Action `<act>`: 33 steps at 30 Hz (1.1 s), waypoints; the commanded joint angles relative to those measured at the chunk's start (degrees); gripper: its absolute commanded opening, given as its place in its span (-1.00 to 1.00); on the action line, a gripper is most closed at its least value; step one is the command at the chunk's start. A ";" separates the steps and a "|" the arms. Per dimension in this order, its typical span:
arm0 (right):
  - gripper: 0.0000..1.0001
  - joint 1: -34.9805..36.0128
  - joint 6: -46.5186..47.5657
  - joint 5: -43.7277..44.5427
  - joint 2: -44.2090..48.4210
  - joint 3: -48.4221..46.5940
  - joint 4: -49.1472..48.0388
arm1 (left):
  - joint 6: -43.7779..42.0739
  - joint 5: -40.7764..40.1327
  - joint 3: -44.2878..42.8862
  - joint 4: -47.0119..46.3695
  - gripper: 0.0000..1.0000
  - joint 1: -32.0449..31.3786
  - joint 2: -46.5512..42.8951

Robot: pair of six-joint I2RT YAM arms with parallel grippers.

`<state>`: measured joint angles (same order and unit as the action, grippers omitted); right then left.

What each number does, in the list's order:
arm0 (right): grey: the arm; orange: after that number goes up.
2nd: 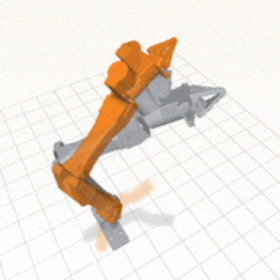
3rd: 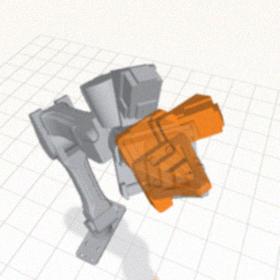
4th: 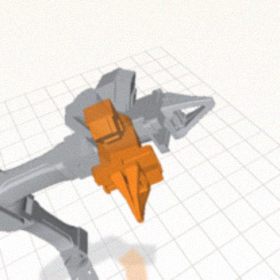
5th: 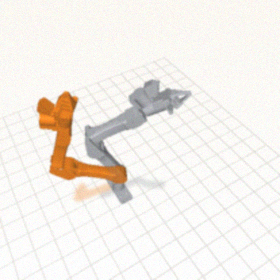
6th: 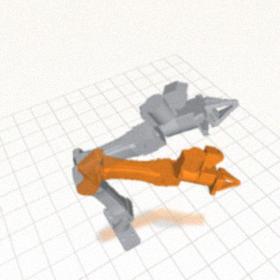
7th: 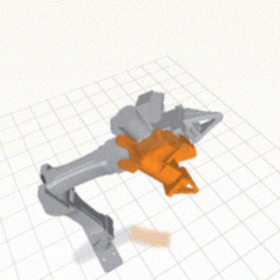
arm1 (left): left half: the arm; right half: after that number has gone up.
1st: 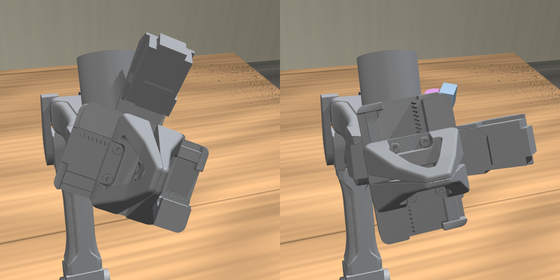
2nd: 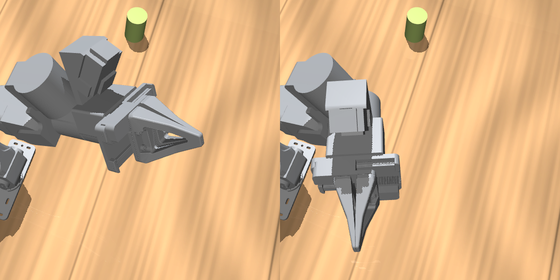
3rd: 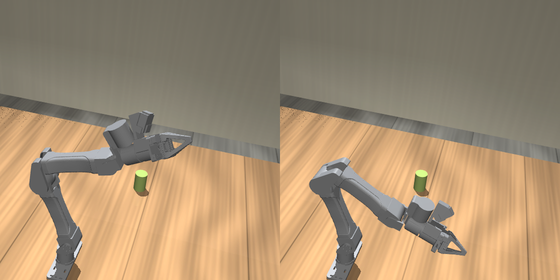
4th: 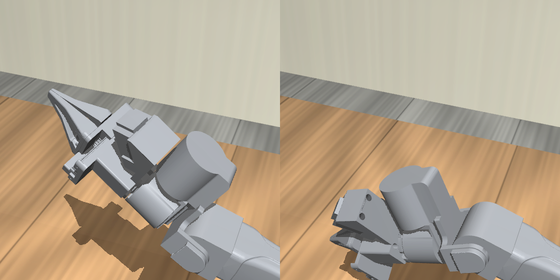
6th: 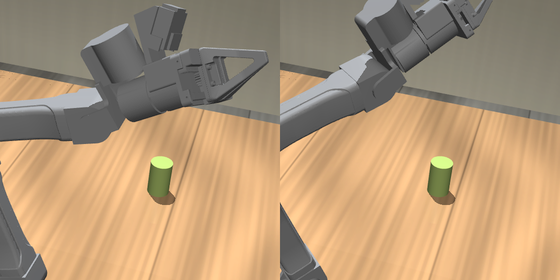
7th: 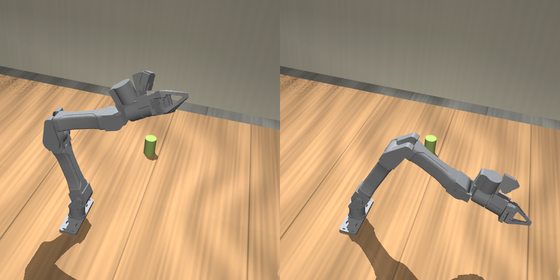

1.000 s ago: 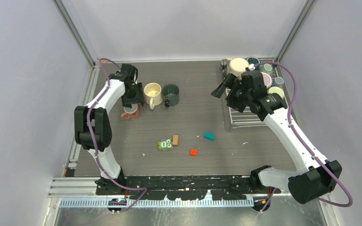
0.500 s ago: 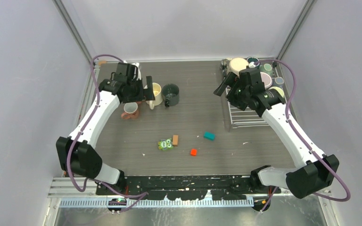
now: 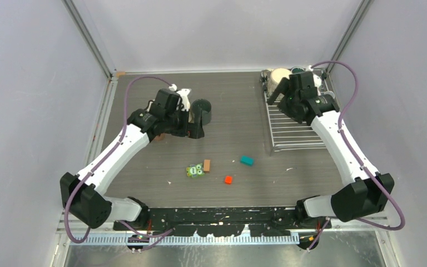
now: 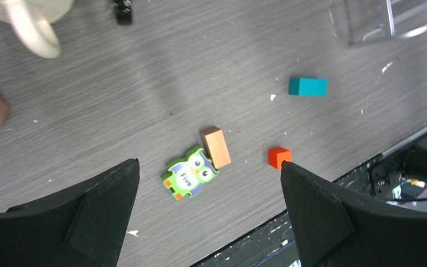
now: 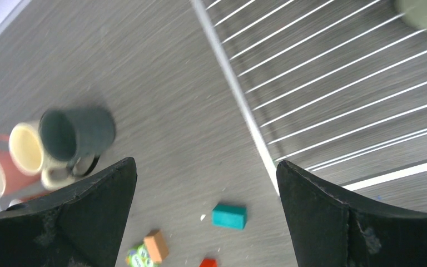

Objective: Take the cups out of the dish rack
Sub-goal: Unload the cup from the dish rack.

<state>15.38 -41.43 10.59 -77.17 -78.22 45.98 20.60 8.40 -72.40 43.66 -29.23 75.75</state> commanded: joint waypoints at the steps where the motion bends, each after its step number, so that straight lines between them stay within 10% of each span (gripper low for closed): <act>1: 1.00 -7.18 2.59 4.73 -0.62 -2.43 0.78 | -0.25 2.77 2.33 -4.86 0.99 -2.23 -1.41; 15: 1.00 -26.34 7.93 5.82 -4.89 -2.98 -6.10 | -0.89 8.03 6.04 -7.41 0.99 -3.40 -4.47; 33: 1.00 -41.06 8.50 -13.29 -15.01 3.51 -29.11 | -1.53 7.44 7.28 -7.64 0.99 -3.40 -5.96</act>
<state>-24.86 -33.30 2.57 -90.83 -74.11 23.16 20.29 15.07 -65.21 38.30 -32.40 71.33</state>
